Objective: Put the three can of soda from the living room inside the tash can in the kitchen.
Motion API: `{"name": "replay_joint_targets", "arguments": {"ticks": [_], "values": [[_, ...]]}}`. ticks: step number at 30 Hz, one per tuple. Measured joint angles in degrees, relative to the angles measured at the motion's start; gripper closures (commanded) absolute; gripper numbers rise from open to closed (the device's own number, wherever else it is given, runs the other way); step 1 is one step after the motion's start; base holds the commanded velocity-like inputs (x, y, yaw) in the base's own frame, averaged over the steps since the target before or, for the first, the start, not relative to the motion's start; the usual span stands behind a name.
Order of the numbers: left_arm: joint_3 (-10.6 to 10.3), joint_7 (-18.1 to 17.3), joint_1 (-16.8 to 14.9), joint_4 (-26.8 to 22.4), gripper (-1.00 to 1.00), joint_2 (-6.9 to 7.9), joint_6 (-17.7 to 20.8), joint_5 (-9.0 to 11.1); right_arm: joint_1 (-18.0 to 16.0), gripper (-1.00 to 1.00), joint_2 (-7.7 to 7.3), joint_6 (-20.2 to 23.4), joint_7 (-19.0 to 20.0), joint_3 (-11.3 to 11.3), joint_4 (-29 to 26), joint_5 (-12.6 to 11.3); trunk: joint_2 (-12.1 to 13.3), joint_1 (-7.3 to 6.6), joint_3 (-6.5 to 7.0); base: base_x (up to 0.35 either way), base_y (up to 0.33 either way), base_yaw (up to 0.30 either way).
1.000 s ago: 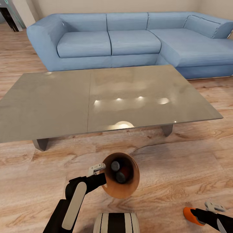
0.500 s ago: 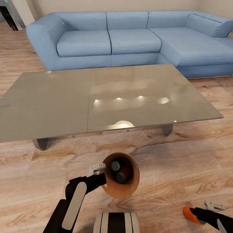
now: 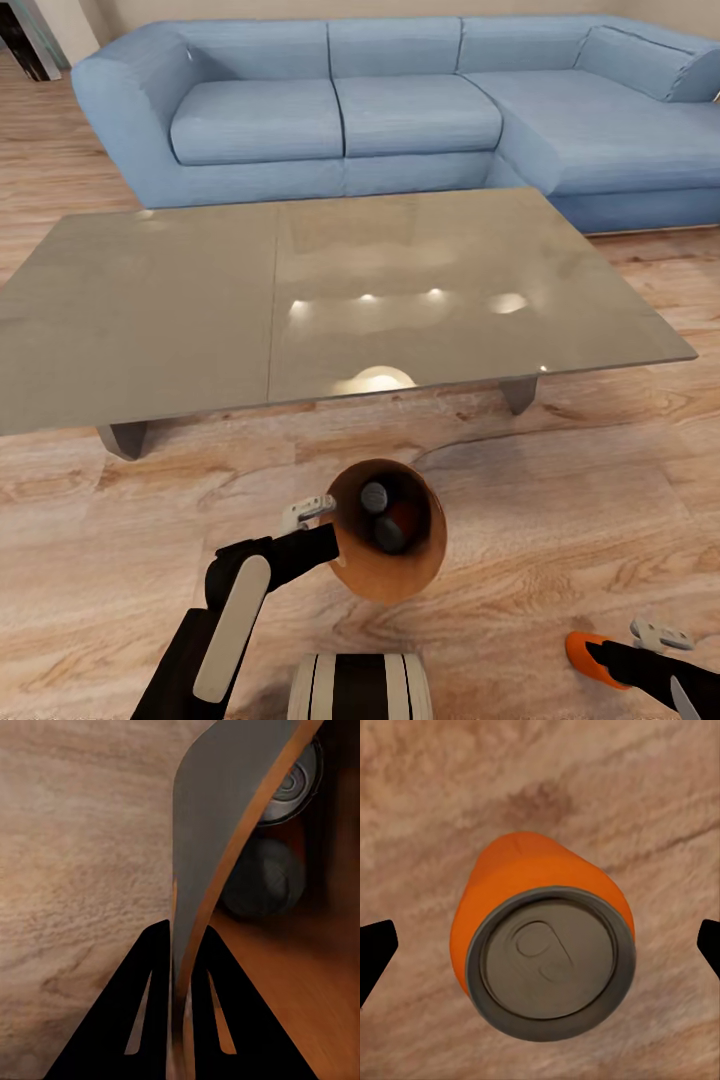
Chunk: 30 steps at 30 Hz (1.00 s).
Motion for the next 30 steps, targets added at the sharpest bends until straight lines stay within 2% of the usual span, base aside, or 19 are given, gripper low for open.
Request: {"name": "replay_joint_targets", "arguments": {"ticks": [1, 5, 9, 14, 25, 26, 30], "values": [[0.0, -0.3, -0.1, 0.0, 1.0, 0.0, 0.0, 0.2, 0.0, -1.0, 0.0, 0.0, 0.0, 0.0, 0.0, 0.0, 0.0, 0.0, -0.09, 0.0, 0.0, 0.0], [0.0, -0.7, -0.5, 0.0, 1.0, 0.02, 0.4, -1.9, 0.0, -1.0, 0.01, 0.0, 0.0, 0.1, 0.0, 0.0, 0.0, 0.0, -0.42, 0.0, 0.0, 0.0], [0.0, -0.9, -0.6, 0.0, 1.0, 0.01, 0.2, -0.9, 0.0, -1.0, 0.0, -0.2, 0.0, 0.1, 0.0, 0.0, 0.0, 0.0, -0.5, 0.0, 0.0, 0.0], [0.0, -0.8, -0.6, 0.0, 1.0, 0.01, 0.3, -1.6, 0.1, -1.0, -0.05, -0.3, 0.0, 0.0, 0.0, 0.0, 0.0, 0.0, -0.52, 0.0, 0.0, 0.0], [0.0, -0.9, -0.6, 0.0, 1.0, 0.01, 0.3, -1.3, 0.2, -1.0, 0.01, -0.4, 0.0, 0.1, 0.0, 0.0, 0.0, 0.0, -1.13, 0.0, 0.0, 0.0], [0.0, -0.9, -0.6, 0.0, 1.0, 0.01, 0.2, -1.3, 0.2, 1.0, 0.01, -0.4, 0.0, 0.1, 0.0, 0.0, 0.0, 0.0, -1.14, 0.0, 0.0, 0.0], [0.0, -0.9, -0.6, 0.0, 1.0, 0.01, 0.3, -1.3, 0.3, 1.0, 0.01, -0.5, 0.0, 0.1, 0.0, 0.1, 0.0, 0.0, -1.16, 0.0, 0.0, 0.0]]}}
